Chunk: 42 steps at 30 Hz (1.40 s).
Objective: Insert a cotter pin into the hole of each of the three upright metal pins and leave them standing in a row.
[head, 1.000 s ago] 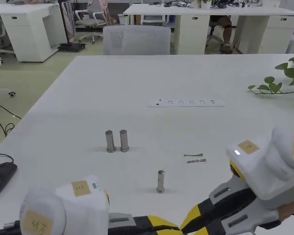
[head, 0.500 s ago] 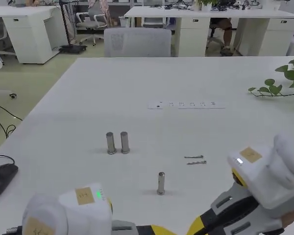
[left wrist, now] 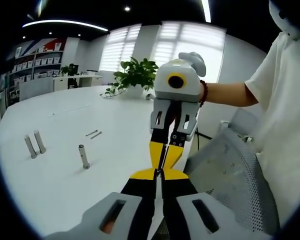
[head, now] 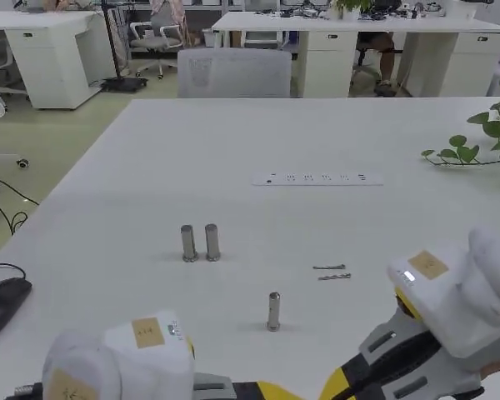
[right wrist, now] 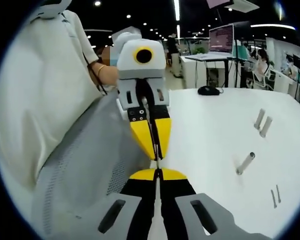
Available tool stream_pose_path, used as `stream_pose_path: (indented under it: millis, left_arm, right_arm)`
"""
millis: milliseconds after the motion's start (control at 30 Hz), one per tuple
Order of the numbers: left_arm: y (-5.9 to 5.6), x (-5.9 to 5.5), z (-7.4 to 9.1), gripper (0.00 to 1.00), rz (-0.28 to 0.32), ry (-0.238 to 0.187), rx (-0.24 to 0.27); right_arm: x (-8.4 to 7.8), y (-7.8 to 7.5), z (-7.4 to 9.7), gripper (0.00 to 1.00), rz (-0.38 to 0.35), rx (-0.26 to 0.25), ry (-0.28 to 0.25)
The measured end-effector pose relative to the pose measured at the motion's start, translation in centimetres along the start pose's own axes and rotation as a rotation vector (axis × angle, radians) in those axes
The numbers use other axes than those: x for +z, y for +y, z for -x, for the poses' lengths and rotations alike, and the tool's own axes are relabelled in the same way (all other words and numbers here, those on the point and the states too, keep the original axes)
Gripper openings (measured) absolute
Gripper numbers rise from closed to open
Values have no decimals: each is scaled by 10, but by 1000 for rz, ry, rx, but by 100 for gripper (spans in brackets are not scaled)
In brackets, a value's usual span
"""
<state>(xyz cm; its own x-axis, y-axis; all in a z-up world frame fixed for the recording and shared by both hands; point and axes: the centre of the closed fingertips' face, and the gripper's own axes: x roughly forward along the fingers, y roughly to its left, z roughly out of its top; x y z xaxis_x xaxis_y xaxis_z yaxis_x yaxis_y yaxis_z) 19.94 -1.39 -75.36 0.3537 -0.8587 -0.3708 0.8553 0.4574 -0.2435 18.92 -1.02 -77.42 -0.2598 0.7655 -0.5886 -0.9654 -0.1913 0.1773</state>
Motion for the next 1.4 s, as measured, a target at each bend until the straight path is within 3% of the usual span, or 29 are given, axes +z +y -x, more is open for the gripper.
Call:
stream_pose_path:
  millis: [133, 267, 433, 700, 900, 1400]
  left_arm:
    - [4, 1, 0, 3, 3, -13, 23]
    - [10, 4, 3, 14, 12, -44, 54]
    - [17, 8, 7, 21, 18, -76, 90]
    - [28, 11, 12, 28, 12, -95, 144]
    - [38, 12, 14, 33, 2, -103, 188]
    - [80, 18, 16, 37, 9, -121, 285]
  right_arm:
    - [-4, -7, 5, 3, 24, -25, 49]
    - [-9, -15, 11, 3, 31, -55, 97]
    - [-20, -30, 18, 3, 22, -111, 192]
    - [-28, -51, 26, 3, 30, -168, 304]
    - [-29, -63, 28, 3, 53, -179, 350]
    - [-30, -99, 36, 3, 60, -216, 423]
